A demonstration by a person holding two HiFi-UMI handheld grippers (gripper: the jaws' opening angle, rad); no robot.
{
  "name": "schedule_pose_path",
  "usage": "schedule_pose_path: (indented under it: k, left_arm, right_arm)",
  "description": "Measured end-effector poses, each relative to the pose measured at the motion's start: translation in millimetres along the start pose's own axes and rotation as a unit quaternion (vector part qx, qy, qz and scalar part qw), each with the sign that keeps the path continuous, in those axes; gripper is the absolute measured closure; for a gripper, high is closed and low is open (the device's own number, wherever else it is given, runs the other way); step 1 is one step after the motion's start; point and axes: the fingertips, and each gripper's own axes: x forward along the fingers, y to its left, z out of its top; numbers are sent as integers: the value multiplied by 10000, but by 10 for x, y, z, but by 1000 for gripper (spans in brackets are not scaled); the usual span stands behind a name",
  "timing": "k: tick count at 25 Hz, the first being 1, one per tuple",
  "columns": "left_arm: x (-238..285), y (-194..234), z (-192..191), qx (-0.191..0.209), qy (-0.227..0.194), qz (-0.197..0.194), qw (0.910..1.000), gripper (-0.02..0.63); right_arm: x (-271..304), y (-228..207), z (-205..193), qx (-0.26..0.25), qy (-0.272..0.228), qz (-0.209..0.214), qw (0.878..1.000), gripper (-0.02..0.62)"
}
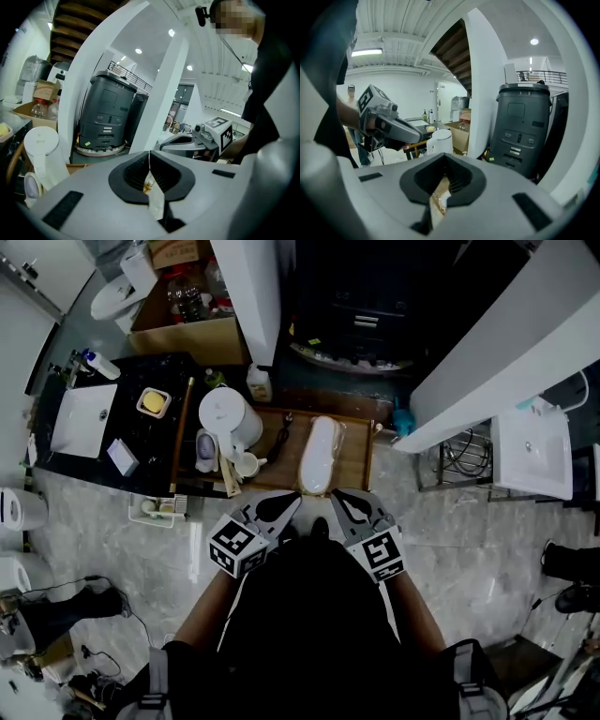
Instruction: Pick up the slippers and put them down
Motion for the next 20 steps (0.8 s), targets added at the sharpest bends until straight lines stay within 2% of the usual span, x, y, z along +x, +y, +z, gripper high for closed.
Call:
schedule_pose_path:
  k: [9, 20]
  left_arm:
    - [155, -53, -209, -409, 94, 460, 9981, 592]
    - [182, 139, -460, -899, 241, 698, 9932, 591]
  right_arm:
    - [-48, -185, -390, 136, 228, 468, 9986, 586]
    - [206, -162, -557, 333, 475, 835, 9948, 586]
